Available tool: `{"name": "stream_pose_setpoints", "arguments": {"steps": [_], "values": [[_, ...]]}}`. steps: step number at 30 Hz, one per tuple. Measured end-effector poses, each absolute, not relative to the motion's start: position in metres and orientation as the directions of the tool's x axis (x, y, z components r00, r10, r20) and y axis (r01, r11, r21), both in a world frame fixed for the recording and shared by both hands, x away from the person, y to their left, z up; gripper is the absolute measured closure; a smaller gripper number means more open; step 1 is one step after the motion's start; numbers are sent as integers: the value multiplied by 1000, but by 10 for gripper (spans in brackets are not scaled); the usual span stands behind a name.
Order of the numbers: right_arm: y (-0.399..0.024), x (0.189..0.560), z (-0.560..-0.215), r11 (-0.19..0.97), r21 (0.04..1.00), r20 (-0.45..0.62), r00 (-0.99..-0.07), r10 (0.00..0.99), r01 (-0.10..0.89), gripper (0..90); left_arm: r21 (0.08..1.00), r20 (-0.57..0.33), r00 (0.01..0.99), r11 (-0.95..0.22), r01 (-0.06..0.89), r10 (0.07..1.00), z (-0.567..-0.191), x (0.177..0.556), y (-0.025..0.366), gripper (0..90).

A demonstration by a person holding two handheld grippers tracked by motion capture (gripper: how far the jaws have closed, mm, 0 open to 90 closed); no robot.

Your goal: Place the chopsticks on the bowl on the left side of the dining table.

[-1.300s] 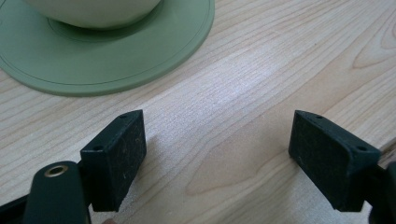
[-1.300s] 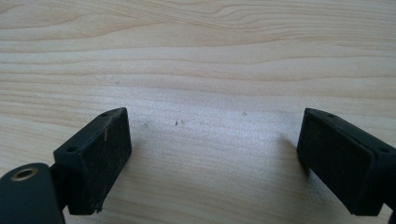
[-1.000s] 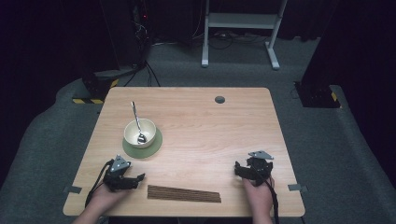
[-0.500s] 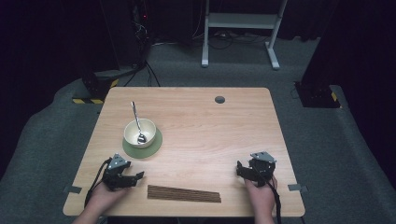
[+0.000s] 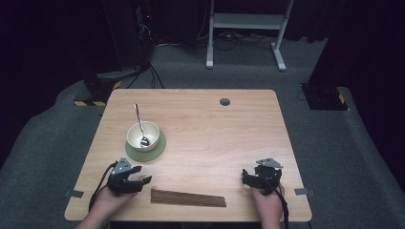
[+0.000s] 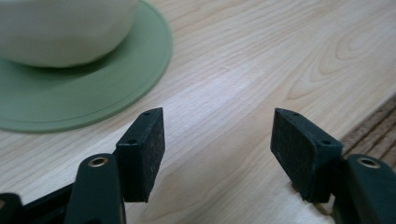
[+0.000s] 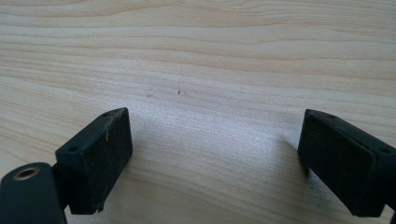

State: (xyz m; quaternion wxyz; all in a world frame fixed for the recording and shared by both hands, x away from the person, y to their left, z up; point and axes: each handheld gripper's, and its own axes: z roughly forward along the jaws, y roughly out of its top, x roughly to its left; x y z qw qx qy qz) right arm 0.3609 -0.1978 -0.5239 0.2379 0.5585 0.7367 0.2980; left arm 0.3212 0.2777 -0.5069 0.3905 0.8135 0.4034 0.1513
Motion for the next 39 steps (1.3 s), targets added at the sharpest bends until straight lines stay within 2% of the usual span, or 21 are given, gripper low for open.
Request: {"name": "stream_pose_setpoints", "arguments": {"steps": [9,22,39], "values": [[-198,361,-524,195,704,-14,-262,965,683,91,765,-69,696,-410,497,715,-507,315,255,388],[-198,361,-524,195,704,-14,-261,965,683,91,752,-66,771,-476,456,634,-511,309,232,482],[-198,361,-524,194,704,-12,-262,965,683,91,737,-63,785,-502,453,616,-517,311,229,573]]}}
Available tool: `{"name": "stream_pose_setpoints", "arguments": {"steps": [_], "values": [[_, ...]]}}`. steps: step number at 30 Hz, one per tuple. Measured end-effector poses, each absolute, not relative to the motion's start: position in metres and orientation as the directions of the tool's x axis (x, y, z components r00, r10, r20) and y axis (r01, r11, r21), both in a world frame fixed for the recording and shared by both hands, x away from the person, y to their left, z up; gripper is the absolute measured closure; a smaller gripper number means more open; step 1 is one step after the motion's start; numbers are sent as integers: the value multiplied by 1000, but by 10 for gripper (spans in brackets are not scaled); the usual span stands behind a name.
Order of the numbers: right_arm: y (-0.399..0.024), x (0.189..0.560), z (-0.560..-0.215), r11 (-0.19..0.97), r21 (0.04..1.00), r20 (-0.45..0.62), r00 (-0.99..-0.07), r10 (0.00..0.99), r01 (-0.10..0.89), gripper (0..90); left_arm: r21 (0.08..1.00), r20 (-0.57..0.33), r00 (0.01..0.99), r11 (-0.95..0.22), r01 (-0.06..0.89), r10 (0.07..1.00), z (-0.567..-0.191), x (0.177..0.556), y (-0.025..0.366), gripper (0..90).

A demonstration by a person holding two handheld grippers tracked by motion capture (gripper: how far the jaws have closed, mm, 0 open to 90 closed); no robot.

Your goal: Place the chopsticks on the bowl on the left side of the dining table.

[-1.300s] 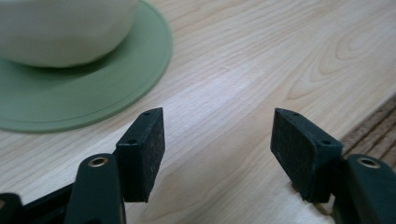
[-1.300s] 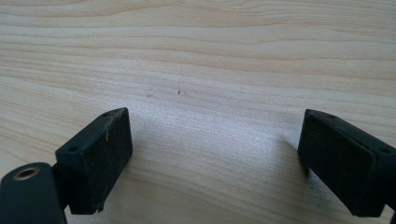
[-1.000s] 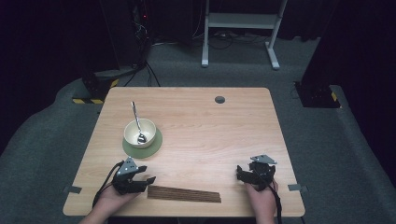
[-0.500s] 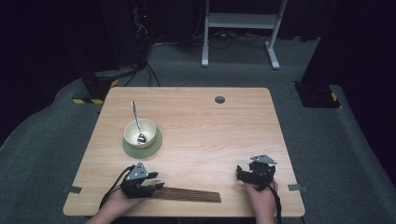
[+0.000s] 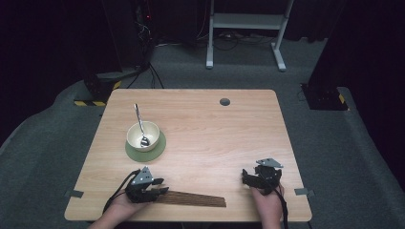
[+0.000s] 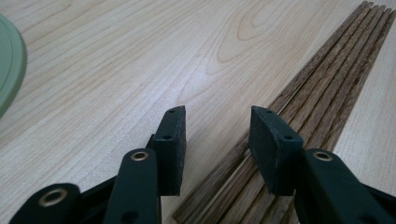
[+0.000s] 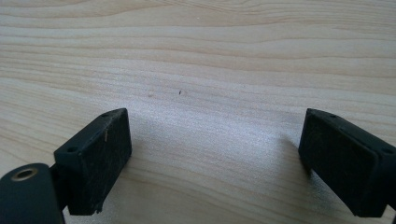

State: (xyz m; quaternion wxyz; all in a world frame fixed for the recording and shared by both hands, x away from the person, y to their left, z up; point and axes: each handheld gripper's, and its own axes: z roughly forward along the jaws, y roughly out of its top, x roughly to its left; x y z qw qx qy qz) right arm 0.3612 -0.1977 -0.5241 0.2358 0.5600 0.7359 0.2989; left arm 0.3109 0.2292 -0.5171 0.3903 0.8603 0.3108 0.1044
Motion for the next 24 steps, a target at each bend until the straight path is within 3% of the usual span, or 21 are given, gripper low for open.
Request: {"name": "stream_pose_setpoints", "arguments": {"steps": [10,15,24], "values": [[-198,361,-524,197,704,-15,-264,965,682,90,729,-54,760,-494,473,648,-519,316,242,631],[-198,361,-524,198,704,-15,-264,964,682,90,730,-24,780,-522,441,625,-520,314,237,615],[-197,361,-524,199,703,-14,-267,964,682,91,736,6,788,-537,413,616,-521,315,235,700]]}}
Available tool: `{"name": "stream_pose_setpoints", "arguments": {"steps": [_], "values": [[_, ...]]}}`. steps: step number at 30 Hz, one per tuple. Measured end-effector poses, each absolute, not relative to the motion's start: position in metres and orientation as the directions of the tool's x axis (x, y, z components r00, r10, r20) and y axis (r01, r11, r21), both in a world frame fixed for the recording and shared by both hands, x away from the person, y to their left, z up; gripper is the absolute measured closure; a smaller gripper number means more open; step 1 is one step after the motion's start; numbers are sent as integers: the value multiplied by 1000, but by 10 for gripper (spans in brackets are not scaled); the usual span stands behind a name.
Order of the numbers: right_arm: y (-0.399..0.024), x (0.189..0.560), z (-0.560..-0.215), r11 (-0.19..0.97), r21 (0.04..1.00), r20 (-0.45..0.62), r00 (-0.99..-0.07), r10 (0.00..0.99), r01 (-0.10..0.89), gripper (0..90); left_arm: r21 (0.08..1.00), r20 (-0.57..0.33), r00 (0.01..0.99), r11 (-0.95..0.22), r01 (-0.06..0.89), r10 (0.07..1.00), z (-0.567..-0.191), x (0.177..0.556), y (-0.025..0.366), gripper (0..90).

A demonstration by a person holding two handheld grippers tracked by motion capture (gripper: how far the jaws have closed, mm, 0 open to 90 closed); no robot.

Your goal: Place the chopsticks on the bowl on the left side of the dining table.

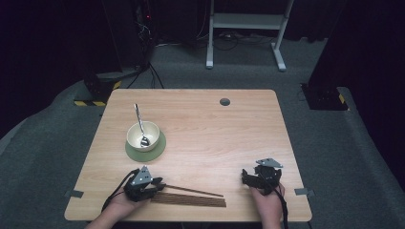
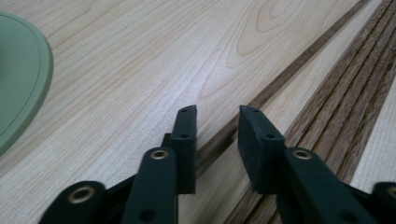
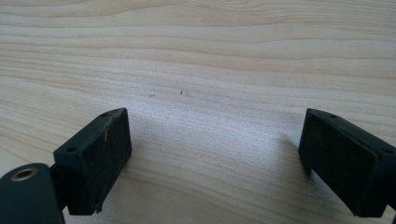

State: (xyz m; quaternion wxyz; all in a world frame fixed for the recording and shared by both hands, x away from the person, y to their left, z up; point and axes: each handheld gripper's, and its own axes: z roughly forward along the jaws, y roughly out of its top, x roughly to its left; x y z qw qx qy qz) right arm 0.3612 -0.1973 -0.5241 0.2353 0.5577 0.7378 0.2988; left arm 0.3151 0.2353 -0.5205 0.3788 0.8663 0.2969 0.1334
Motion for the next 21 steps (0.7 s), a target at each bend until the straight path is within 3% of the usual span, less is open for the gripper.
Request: {"name": "stream_pose_setpoints", "arguments": {"steps": [21], "values": [[-197,359,-524,206,704,-12,-279,960,680,92,737,7,732,-499,457,681,-521,319,257,797]]}}
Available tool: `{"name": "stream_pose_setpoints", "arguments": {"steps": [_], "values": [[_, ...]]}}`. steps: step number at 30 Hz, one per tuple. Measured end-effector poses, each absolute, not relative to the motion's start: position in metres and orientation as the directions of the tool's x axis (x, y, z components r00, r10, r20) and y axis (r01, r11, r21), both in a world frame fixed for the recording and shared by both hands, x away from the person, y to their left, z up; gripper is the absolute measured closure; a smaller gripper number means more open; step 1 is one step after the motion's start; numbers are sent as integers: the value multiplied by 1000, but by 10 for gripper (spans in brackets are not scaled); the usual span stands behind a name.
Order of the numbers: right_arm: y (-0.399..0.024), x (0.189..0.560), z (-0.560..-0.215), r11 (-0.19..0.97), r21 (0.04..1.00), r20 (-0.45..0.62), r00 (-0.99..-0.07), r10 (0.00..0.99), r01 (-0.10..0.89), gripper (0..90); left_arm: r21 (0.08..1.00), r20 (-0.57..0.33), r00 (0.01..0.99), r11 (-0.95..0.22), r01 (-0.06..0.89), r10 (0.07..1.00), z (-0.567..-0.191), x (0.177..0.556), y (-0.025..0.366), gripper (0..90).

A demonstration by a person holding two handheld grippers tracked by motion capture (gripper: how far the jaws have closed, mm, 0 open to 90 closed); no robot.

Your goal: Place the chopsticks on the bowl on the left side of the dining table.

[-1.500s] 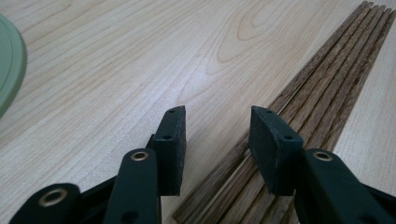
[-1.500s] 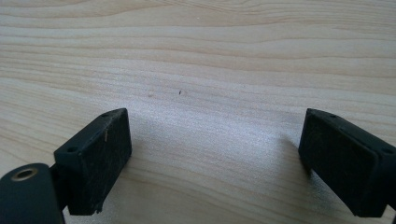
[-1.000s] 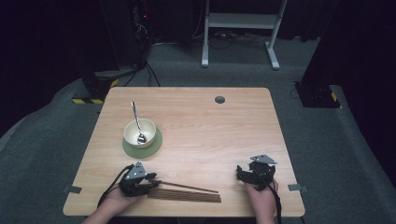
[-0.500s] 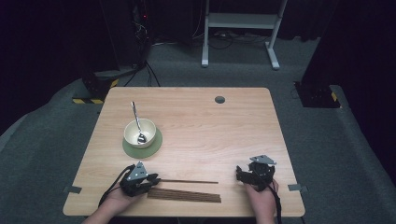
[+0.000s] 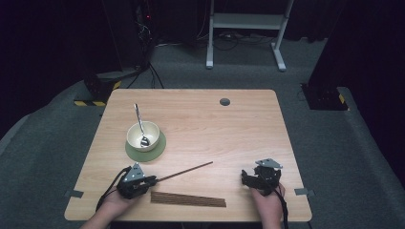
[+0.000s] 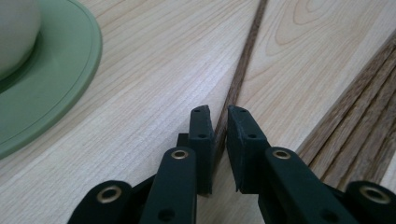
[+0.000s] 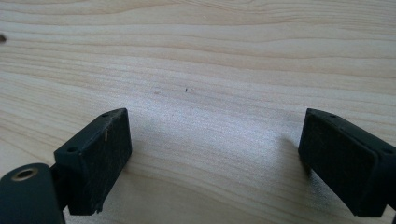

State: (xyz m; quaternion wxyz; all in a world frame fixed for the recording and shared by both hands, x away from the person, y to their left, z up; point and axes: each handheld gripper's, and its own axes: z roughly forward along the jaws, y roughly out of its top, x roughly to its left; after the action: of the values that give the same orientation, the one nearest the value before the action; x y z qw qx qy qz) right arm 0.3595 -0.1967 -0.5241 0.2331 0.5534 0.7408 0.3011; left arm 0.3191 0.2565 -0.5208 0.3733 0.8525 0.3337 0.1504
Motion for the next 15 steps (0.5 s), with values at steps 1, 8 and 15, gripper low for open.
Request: {"name": "stream_pose_setpoints", "arguments": {"steps": [1,8,15], "values": [[-196,359,-524,206,704,-11,-279,960,680,92,738,11,727,-497,458,687,-521,320,256,793],[-196,360,-524,216,703,-10,-294,956,677,93,742,6,723,-488,460,691,-522,325,247,683],[-196,359,-524,217,703,-13,-293,956,677,94,747,20,736,-500,439,677,-522,323,244,764]]}}
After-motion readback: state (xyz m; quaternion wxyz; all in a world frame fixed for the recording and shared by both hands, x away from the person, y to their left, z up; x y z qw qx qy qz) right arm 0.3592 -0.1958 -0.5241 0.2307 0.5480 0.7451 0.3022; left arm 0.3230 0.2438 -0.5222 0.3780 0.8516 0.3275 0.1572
